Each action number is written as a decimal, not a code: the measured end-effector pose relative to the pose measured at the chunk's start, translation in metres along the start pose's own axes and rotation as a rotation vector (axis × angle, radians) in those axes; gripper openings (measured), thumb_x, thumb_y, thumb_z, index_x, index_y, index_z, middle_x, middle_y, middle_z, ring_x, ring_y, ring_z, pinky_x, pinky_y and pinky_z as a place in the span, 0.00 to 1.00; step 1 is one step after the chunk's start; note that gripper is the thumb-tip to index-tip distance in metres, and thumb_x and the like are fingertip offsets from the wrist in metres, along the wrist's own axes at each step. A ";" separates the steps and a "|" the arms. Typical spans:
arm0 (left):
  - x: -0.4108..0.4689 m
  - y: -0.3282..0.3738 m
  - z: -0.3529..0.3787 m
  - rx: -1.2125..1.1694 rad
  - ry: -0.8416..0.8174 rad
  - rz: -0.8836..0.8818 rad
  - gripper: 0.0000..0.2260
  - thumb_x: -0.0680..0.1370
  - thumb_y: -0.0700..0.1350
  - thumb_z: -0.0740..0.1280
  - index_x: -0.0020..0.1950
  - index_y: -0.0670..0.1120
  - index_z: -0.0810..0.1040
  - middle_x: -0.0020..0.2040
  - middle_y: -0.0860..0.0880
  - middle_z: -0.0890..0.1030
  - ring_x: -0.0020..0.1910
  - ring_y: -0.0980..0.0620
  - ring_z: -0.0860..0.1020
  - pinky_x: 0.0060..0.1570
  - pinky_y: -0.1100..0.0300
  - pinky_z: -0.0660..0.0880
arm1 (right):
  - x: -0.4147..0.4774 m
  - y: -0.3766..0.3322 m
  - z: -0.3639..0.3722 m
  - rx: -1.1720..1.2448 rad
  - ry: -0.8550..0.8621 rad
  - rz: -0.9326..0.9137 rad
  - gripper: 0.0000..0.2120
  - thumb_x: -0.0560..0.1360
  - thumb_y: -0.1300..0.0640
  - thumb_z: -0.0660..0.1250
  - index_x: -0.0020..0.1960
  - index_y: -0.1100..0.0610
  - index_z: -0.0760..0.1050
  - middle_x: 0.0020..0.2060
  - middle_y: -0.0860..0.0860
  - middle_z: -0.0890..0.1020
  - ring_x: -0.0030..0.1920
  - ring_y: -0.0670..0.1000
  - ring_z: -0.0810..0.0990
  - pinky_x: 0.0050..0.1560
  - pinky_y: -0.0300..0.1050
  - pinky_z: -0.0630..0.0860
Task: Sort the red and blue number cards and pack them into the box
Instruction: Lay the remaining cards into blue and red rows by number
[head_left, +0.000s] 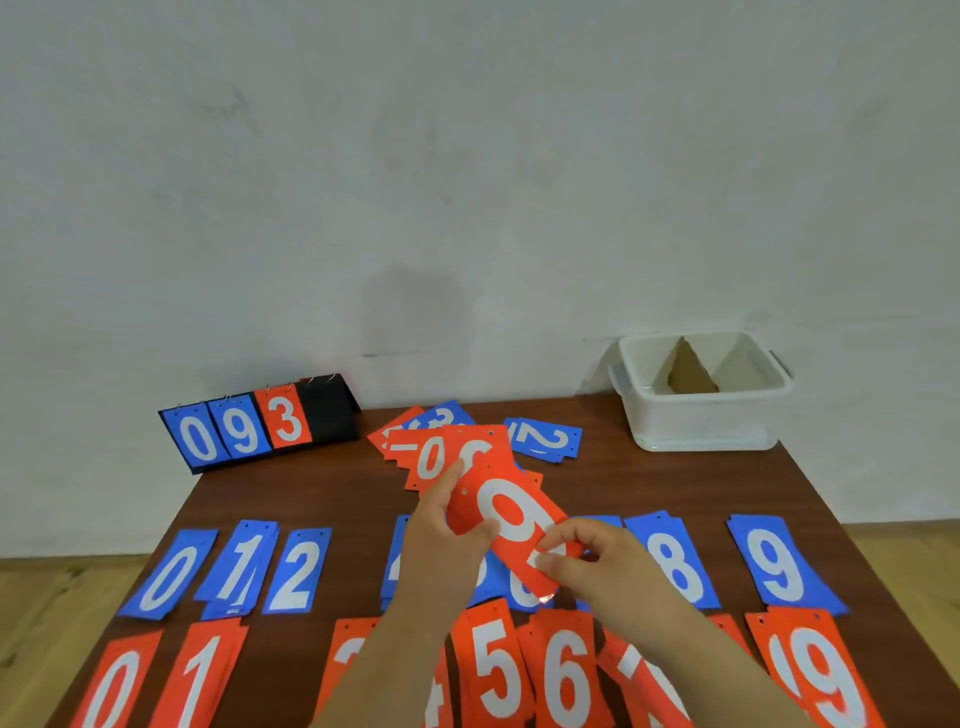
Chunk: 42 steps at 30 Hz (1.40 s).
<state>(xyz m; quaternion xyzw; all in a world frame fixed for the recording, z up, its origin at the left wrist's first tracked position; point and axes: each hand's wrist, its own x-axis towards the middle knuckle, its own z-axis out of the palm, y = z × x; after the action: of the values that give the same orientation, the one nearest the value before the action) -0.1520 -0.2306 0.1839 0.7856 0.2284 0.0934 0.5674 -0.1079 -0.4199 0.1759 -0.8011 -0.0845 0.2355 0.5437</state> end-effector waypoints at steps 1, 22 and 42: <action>0.001 -0.002 -0.004 0.010 -0.045 0.000 0.33 0.76 0.40 0.75 0.76 0.61 0.68 0.75 0.55 0.69 0.73 0.53 0.70 0.65 0.54 0.77 | 0.001 -0.001 0.000 0.012 0.003 0.002 0.05 0.75 0.51 0.75 0.45 0.41 0.83 0.46 0.47 0.85 0.45 0.49 0.86 0.51 0.48 0.84; 0.006 -0.043 0.104 0.131 -0.565 -0.047 0.23 0.79 0.36 0.67 0.67 0.60 0.78 0.61 0.52 0.80 0.27 0.63 0.75 0.29 0.68 0.74 | -0.041 0.121 -0.052 -0.076 0.412 0.265 0.09 0.75 0.58 0.75 0.49 0.44 0.82 0.47 0.43 0.84 0.48 0.42 0.83 0.46 0.34 0.79; -0.059 -0.041 0.215 0.247 -0.265 -0.199 0.16 0.81 0.43 0.69 0.62 0.63 0.80 0.62 0.59 0.75 0.62 0.57 0.77 0.56 0.58 0.81 | -0.024 0.295 -0.204 -0.684 0.256 0.502 0.16 0.76 0.52 0.68 0.63 0.47 0.77 0.63 0.51 0.74 0.61 0.55 0.74 0.58 0.48 0.76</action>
<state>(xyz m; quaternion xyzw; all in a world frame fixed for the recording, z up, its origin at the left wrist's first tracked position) -0.1268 -0.4305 0.0795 0.8283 0.2377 -0.0960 0.4983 -0.0681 -0.7154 -0.0249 -0.9533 0.1075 0.2177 0.1794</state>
